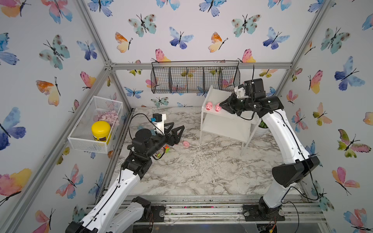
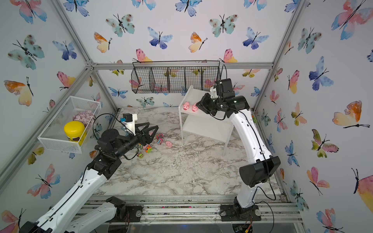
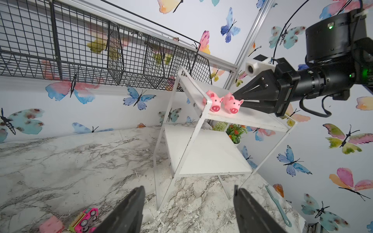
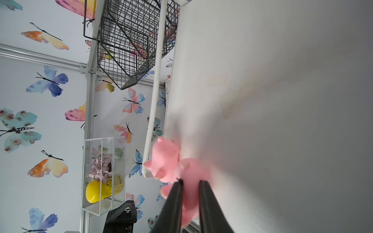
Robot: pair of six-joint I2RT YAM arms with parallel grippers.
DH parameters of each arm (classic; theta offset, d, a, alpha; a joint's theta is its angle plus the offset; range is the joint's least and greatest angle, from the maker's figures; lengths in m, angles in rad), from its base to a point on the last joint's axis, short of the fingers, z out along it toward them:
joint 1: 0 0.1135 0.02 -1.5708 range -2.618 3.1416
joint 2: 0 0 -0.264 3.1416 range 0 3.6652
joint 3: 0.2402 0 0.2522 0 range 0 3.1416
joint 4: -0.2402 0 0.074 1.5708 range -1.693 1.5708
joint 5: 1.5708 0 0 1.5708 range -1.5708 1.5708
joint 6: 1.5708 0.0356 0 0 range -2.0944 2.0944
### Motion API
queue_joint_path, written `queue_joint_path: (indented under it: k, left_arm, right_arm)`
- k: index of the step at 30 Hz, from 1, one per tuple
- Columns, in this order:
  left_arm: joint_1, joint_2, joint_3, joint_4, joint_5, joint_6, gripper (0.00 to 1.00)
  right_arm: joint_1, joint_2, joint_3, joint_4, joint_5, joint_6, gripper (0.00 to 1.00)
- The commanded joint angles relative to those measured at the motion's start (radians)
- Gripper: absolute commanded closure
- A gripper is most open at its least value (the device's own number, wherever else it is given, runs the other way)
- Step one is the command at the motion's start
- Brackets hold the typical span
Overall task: Organize plastic toys on shelves
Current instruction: Adjust the plastic toy on the shelf.
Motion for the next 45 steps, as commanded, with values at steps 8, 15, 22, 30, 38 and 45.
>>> queue_joint_path:
  k: [8, 15, 22, 30, 38, 45]
  left_arm:
    - [0.004, -0.019, 0.023, -0.003, -0.001, 0.023, 0.26]
    - [0.004, -0.017, 0.021, -0.003, -0.004, 0.025, 0.26]
    - [0.005, -0.015, 0.02, -0.003, -0.004, 0.029, 0.25]
    - [0.003, -0.011, 0.022, 0.0, -0.001, 0.029, 0.26]
    - [0.005, -0.016, 0.019, -0.001, -0.004, 0.031, 0.25]
    - [0.005, -0.014, 0.018, 0.001, -0.004, 0.032, 0.25]
  right_arm:
    - [-0.009, 0.047, 0.031, -0.031, -0.066, -0.056, 0.79]
    - [-0.009, 0.049, 0.025, -0.019, -0.101, -0.056, 0.78]
    - [-0.009, 0.046, 0.019, -0.02, -0.107, -0.057, 0.78]
    - [-0.009, 0.047, 0.006, -0.008, -0.125, -0.052, 0.76]
    - [-0.009, 0.055, 0.005, -0.003, -0.125, -0.047, 0.76]
    - [-0.009, 0.056, 0.009, 0.004, -0.12, -0.039, 0.75]
